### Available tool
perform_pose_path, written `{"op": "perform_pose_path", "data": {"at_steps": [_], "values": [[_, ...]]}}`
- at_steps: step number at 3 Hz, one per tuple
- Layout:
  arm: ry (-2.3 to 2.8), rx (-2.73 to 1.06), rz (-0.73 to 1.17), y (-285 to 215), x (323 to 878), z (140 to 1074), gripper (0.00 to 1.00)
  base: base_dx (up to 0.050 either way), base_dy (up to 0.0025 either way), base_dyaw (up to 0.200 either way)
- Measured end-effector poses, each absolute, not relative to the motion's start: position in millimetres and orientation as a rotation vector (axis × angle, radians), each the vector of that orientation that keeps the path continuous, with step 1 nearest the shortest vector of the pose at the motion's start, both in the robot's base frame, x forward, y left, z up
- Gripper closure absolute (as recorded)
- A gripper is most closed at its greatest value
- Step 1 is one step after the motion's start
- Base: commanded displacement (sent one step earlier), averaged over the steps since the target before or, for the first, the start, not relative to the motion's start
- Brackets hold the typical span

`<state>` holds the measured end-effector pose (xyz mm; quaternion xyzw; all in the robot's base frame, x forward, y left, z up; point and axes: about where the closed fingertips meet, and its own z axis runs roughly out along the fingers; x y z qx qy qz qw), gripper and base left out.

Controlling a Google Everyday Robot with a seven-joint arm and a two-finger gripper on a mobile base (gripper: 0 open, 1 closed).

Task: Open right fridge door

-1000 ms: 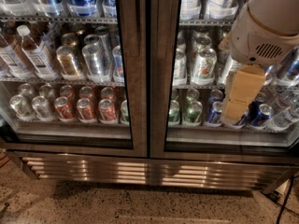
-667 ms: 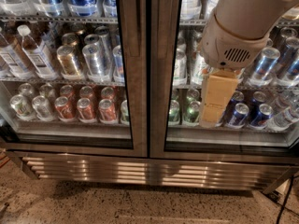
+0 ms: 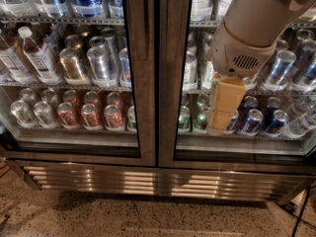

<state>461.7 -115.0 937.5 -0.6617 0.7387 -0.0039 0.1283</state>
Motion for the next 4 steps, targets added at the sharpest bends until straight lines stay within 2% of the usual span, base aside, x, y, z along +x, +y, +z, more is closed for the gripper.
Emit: {"op": "perform_pose_path", "data": {"at_steps": [2, 3, 4], "values": [[2.159, -1.933, 0.043, -113, 469, 917, 0.00, 0.000, 0.00000, 0.000], [2.104, -1.902, 0.158, -119, 468, 914, 0.00, 0.000, 0.00000, 0.000], [1.996, -1.802, 0.371, -153, 477, 896, 0.00, 0.000, 0.00000, 0.000]]}}
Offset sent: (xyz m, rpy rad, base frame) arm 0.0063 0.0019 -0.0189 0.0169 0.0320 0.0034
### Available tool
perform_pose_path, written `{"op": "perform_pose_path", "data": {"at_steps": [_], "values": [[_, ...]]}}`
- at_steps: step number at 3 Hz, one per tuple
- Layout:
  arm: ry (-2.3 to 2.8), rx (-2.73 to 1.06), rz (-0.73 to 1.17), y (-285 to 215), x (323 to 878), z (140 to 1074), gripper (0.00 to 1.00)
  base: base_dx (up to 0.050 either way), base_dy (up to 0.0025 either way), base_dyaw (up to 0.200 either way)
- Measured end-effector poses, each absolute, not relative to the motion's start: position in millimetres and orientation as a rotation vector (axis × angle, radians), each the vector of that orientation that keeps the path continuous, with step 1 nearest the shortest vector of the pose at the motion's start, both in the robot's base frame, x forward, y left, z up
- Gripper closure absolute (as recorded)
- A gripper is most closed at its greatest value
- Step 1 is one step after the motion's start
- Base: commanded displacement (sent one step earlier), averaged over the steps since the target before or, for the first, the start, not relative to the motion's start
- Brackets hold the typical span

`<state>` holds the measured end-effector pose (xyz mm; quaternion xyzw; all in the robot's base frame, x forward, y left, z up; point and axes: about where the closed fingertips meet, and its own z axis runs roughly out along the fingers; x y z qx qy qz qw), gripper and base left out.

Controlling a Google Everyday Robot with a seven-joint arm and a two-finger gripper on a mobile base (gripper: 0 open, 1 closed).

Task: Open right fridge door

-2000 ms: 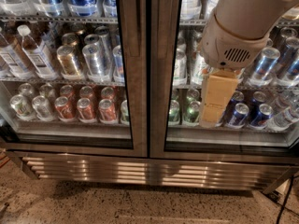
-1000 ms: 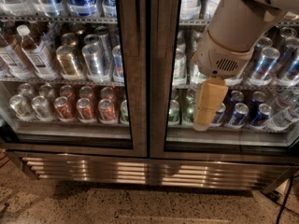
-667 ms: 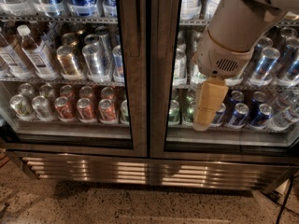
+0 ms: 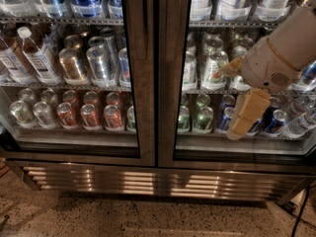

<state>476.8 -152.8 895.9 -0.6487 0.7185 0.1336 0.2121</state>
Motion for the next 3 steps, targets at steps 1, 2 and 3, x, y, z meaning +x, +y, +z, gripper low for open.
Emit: {"op": "perform_pose_path", "data": {"at_steps": [1, 2, 3], "values": [[1.794, -1.694, 0.688, -150, 478, 890, 0.00, 0.000, 0.00000, 0.000], [1.808, -1.711, 0.657, -148, 478, 890, 0.00, 0.000, 0.00000, 0.000], [1.774, -1.725, 0.605, -143, 456, 891, 0.00, 0.000, 0.00000, 0.000]]}}
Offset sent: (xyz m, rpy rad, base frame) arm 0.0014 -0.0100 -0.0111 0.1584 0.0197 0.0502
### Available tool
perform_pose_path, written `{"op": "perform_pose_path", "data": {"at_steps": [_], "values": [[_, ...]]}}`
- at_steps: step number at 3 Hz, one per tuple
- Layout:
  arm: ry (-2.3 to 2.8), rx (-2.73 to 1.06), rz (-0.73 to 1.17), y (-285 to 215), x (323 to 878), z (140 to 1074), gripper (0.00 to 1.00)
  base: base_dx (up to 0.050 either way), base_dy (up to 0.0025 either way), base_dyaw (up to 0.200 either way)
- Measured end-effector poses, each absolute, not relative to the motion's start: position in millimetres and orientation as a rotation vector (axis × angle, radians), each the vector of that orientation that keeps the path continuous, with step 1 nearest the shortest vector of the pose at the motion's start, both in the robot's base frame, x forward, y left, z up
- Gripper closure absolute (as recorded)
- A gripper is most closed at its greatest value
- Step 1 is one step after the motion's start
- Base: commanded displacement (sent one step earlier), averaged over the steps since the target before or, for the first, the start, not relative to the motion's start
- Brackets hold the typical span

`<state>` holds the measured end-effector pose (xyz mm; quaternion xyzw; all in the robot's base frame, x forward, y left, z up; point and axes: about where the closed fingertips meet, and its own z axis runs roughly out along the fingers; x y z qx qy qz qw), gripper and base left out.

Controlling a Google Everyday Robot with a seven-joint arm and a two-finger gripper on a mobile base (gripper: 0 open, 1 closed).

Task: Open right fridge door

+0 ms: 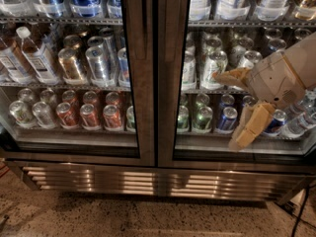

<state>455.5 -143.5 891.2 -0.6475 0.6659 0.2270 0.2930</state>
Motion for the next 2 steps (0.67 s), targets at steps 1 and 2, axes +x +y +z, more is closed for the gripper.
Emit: {"op": "perform_pose_path", "data": {"at_steps": [1, 2], "values": [[1.755, -1.718, 0.581, -144.6, 423.5, 876.6, 0.00, 0.000, 0.00000, 0.000], [1.755, -1.719, 0.582, -144.5, 423.5, 876.7, 0.00, 0.000, 0.00000, 0.000]]}}
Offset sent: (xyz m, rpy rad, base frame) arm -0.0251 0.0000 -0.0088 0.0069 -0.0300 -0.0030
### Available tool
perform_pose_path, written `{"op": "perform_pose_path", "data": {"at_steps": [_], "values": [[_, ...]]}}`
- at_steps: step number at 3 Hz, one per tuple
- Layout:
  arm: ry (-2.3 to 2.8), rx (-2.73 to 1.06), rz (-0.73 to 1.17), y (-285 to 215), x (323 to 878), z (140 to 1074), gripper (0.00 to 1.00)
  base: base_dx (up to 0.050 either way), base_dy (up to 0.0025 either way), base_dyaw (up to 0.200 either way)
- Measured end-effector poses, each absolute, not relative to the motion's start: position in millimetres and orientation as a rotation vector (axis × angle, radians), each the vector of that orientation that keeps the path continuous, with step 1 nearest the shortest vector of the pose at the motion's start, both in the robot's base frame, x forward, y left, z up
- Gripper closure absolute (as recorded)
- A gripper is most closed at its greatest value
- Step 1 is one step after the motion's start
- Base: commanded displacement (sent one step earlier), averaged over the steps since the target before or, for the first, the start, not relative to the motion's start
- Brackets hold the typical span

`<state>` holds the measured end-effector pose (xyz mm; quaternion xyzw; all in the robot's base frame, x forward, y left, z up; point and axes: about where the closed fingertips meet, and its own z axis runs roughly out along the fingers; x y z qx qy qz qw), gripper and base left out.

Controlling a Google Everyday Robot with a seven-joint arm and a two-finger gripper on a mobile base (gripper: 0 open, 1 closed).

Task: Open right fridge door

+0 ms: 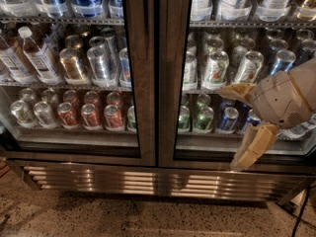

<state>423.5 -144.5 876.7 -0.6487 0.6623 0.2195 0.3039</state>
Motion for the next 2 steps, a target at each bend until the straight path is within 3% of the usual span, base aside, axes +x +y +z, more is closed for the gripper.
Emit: {"op": "perform_pose_path", "data": {"at_steps": [2], "values": [[1.669, -1.854, 0.563, -86, 417, 885, 0.00, 0.000, 0.00000, 0.000]]}}
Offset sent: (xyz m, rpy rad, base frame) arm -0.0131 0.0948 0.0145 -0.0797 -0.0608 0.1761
